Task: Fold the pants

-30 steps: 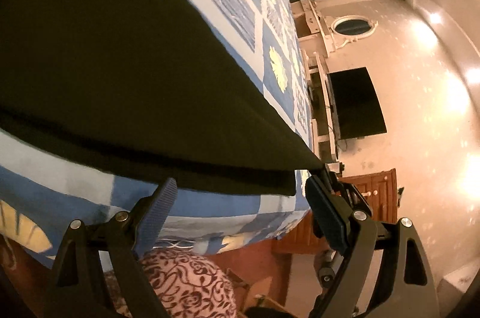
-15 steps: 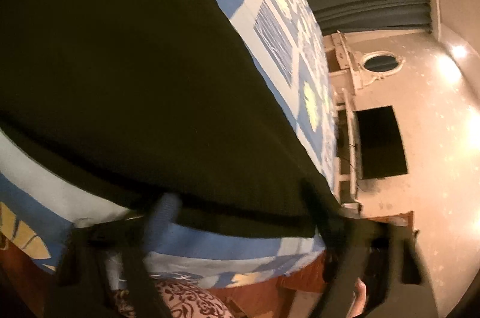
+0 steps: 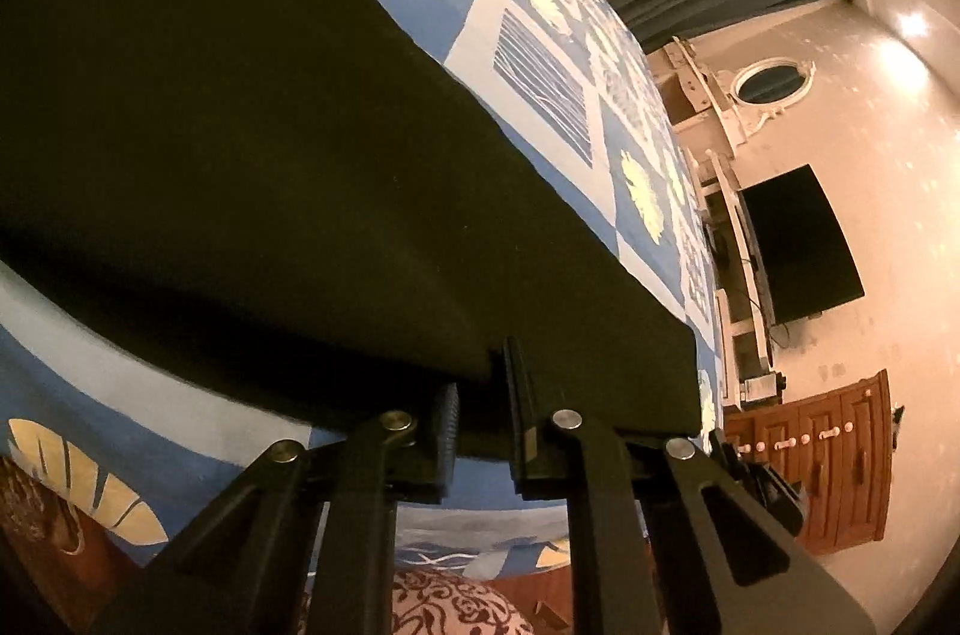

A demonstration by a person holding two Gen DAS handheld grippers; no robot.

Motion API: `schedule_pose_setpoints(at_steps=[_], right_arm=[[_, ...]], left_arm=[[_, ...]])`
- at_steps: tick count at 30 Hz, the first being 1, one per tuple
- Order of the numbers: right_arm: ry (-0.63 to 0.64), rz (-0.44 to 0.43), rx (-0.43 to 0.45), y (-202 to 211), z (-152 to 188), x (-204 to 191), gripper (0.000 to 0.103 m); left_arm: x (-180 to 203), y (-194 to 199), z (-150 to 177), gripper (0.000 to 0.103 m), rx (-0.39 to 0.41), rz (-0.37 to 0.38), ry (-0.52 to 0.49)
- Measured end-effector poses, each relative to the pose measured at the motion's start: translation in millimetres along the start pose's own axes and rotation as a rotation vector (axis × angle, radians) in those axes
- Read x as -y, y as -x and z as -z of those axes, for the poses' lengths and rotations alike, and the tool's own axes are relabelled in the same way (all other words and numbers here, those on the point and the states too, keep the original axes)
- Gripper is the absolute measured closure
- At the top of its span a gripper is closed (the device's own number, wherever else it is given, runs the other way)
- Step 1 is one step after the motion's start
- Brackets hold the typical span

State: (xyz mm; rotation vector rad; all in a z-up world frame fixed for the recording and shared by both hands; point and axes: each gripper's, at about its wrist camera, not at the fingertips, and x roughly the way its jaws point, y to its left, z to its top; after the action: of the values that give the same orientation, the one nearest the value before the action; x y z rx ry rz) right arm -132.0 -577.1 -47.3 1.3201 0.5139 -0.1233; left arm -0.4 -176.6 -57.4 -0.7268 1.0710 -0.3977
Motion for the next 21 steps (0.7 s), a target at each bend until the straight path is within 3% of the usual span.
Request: schedule_pose_setpoints(at_steps=[10, 12, 14, 21], right_arm=[[-0.087, -0.042, -0.101, -14.3, 8.0, 23.7, 0.098], [-0.081, -0.024, -0.107, -22.5, 9.2, 23.7, 0.077], [-0.108, -0.013, -0.105, -29.8, 10.9, 26.8, 0.065], [-0.125, -0.012, -0.090, -38.6, 12.5, 26.2, 0.065]], left_arm=[[-11.5, -14.0, 0.4, 0.090, -0.043, 0.000, 0.031], [-11.9, -14.7, -0.4, 0.090, -0.047, 0.003, 0.032], [-14.0, -14.9, 0.5, 0.090, -0.053, 0.004, 0.040], [-16.4, -15.3, 1.9, 0.090, -0.056, 0.009, 0.046]])
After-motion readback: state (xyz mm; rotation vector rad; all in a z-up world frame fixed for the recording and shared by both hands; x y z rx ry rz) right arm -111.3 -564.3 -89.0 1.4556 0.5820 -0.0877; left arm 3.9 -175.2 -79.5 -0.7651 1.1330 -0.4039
